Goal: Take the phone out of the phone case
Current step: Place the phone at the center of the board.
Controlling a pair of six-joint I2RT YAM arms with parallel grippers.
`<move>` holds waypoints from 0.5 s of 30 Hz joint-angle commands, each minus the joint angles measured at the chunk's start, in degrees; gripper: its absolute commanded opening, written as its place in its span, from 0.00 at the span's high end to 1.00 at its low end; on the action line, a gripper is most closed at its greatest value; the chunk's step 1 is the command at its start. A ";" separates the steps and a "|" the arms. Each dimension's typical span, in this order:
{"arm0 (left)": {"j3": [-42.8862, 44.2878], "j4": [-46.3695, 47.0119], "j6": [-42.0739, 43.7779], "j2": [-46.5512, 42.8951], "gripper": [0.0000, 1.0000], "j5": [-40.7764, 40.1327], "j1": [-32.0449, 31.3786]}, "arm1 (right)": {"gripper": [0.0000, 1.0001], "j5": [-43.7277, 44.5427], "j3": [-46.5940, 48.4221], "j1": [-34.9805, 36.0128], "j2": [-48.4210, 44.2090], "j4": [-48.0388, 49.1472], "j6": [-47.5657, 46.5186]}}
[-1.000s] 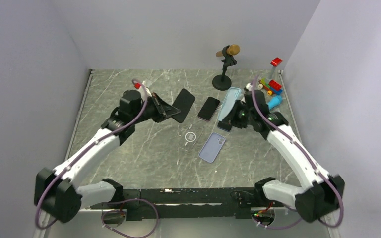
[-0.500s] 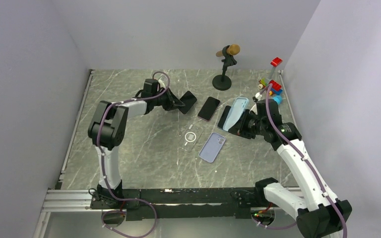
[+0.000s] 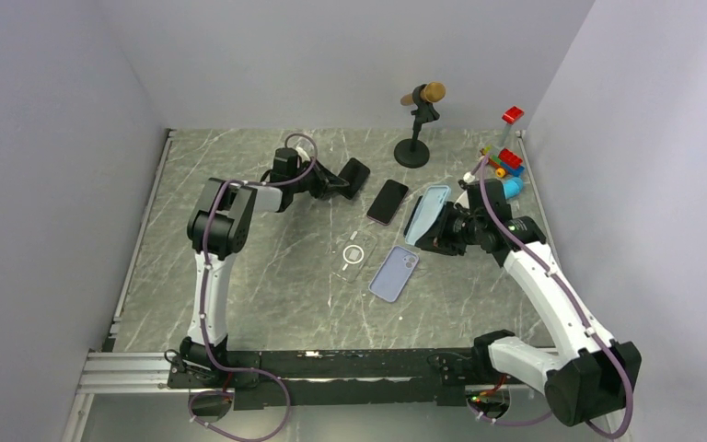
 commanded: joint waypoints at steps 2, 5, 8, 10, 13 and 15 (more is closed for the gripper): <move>-1.12 5.13 -4.15 0.31 0.85 -1.38 0.52 | 1.00 -3.26 1.53 -0.27 2.20 6.01 1.62; -0.87 2.30 -4.37 0.61 0.75 0.33 1.10 | 1.00 -3.51 1.85 -0.28 3.58 6.89 2.49; -0.39 -1.49 -3.33 0.39 0.57 2.56 1.88 | 1.00 -5.04 0.86 -0.20 4.08 9.31 4.26; -0.77 -2.44 -2.56 -0.16 0.50 4.14 2.49 | 1.00 -5.80 0.02 0.00 4.12 10.71 5.36; -2.55 -3.28 -1.57 -1.90 0.41 5.00 3.83 | 1.00 -6.62 -0.38 0.70 4.99 11.70 6.32; -3.03 -5.60 -0.27 -3.75 0.33 5.52 4.54 | 1.00 -7.55 -0.02 1.78 6.12 11.87 7.05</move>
